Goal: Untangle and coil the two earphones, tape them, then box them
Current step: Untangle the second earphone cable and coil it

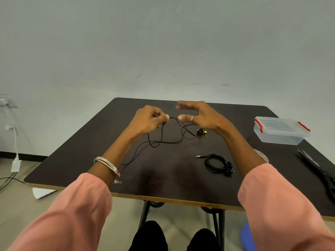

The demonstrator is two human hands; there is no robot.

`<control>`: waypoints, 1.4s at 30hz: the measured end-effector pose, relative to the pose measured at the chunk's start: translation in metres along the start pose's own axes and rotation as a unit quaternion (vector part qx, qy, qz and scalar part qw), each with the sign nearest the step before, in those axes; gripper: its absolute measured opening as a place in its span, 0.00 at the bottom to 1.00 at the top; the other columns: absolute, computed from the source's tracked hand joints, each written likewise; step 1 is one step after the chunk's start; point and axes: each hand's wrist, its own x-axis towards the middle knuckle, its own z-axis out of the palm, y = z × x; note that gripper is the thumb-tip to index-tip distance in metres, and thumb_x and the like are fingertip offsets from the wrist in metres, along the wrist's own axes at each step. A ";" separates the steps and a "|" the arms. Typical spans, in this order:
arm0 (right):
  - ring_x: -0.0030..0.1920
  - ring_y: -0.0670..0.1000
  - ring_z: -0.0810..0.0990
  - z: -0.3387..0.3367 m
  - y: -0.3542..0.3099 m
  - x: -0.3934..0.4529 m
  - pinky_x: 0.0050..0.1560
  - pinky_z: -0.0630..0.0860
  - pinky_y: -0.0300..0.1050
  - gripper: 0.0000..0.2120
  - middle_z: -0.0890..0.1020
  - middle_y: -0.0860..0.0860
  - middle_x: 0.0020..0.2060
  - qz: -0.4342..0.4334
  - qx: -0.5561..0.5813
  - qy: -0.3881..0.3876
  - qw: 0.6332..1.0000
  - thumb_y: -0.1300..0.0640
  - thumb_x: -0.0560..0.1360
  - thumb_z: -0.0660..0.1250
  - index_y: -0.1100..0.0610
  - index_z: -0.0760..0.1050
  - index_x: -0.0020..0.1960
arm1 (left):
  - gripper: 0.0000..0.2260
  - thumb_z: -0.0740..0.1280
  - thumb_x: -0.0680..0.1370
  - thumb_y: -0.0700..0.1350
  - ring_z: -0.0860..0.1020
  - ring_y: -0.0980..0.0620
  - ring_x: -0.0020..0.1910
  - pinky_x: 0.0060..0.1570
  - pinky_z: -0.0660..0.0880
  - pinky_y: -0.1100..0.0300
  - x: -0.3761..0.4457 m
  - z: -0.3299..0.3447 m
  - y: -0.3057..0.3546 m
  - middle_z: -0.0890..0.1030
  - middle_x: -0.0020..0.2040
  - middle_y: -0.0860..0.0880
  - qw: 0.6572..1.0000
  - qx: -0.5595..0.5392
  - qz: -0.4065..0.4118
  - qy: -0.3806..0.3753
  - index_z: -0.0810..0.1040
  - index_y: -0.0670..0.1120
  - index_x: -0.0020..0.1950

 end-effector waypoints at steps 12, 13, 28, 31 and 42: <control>0.41 0.49 0.82 -0.019 0.014 -0.005 0.49 0.77 0.44 0.04 0.84 0.54 0.35 0.030 0.148 0.258 0.954 0.61 0.75 0.69 0.59 0.83 0.46 | 0.15 0.66 0.71 0.64 0.78 0.58 0.50 0.57 0.74 0.57 -0.018 -0.022 -0.031 0.85 0.47 0.47 0.995 -0.048 0.038 -0.083 0.86 0.55 0.46; 0.41 0.48 0.81 -0.022 0.017 -0.007 0.49 0.77 0.43 0.04 0.84 0.54 0.35 0.037 0.155 0.265 0.951 0.62 0.75 0.69 0.58 0.83 0.46 | 0.14 0.66 0.72 0.61 0.76 0.56 0.45 0.53 0.74 0.58 -0.020 -0.023 -0.032 0.84 0.47 0.41 0.994 -0.066 0.048 -0.073 0.86 0.54 0.45; 0.61 0.44 0.76 0.017 -0.022 -0.005 0.65 0.67 0.54 0.20 0.81 0.43 0.58 -0.049 -0.131 -0.009 0.990 0.51 0.75 0.69 0.47 0.73 0.66 | 0.12 0.62 0.81 0.51 0.81 0.48 0.40 0.45 0.77 0.53 -0.009 0.004 0.009 0.79 0.33 0.53 0.994 0.051 0.077 0.062 0.81 0.49 0.42; 0.54 0.47 0.80 0.019 -0.018 0.002 0.59 0.71 0.49 0.10 0.85 0.48 0.51 -0.036 -0.163 0.032 0.985 0.54 0.75 0.69 0.52 0.82 0.55 | 0.12 0.62 0.80 0.51 0.80 0.51 0.39 0.40 0.74 0.62 -0.011 0.003 0.014 0.78 0.32 0.56 0.996 0.017 0.064 0.052 0.81 0.48 0.42; 0.29 0.49 0.84 -0.011 0.005 -0.011 0.38 0.81 0.38 0.05 0.83 0.56 0.31 0.115 0.125 0.353 0.920 0.64 0.77 0.66 0.63 0.80 0.46 | 0.11 0.66 0.79 0.50 0.74 0.63 0.28 0.37 0.69 0.67 -0.023 -0.014 -0.026 0.77 0.31 0.55 0.998 -0.014 -0.003 0.056 0.84 0.46 0.45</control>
